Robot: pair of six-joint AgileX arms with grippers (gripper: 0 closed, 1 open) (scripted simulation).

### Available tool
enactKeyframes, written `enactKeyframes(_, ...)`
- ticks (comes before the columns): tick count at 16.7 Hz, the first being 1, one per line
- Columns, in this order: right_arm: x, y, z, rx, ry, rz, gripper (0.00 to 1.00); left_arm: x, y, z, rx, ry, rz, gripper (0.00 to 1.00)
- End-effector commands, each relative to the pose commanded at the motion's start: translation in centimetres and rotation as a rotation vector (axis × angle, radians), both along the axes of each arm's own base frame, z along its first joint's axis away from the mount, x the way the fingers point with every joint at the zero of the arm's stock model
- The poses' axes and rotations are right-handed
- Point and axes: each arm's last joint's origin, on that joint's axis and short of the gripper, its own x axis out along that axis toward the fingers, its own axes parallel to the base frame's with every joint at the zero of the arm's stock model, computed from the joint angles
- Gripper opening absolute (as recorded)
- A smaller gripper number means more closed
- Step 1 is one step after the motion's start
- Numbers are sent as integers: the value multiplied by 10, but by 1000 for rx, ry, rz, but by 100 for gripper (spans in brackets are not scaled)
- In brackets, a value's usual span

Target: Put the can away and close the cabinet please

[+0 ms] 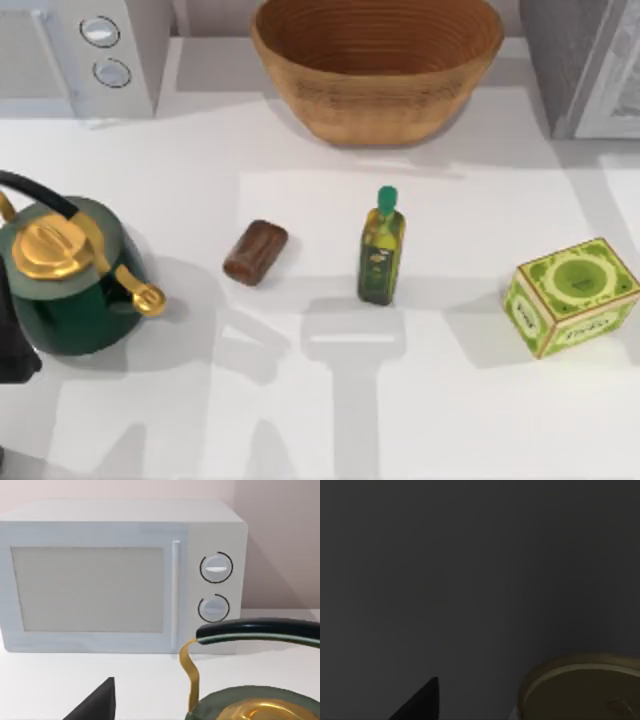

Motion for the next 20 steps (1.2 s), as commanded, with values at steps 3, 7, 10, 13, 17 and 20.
enactKeyframes(3,-25,-13,23,-5,-93,-7,100,0,0,0,0,0,0,100)
enactKeyframes(7,-102,-37,68,-38,-262,-26,100,0,0,0,0,0,0,100)
enactKeyframes(10,-192,-45,91,-66,-403,-35,100,0,0,0,0,0,0,100)
enactKeyframes(13,-266,-44,78,-76,-470,-33,100,0,0,0,0,0,0,100)
enactKeyframes(17,-276,-44,-12,-45,-279,-16,100,0,0,0,0,0,0,100)
enactKeyframes(20,-253,-45,-127,-11,24,-3,100,0,0,0,0,0,0,100)
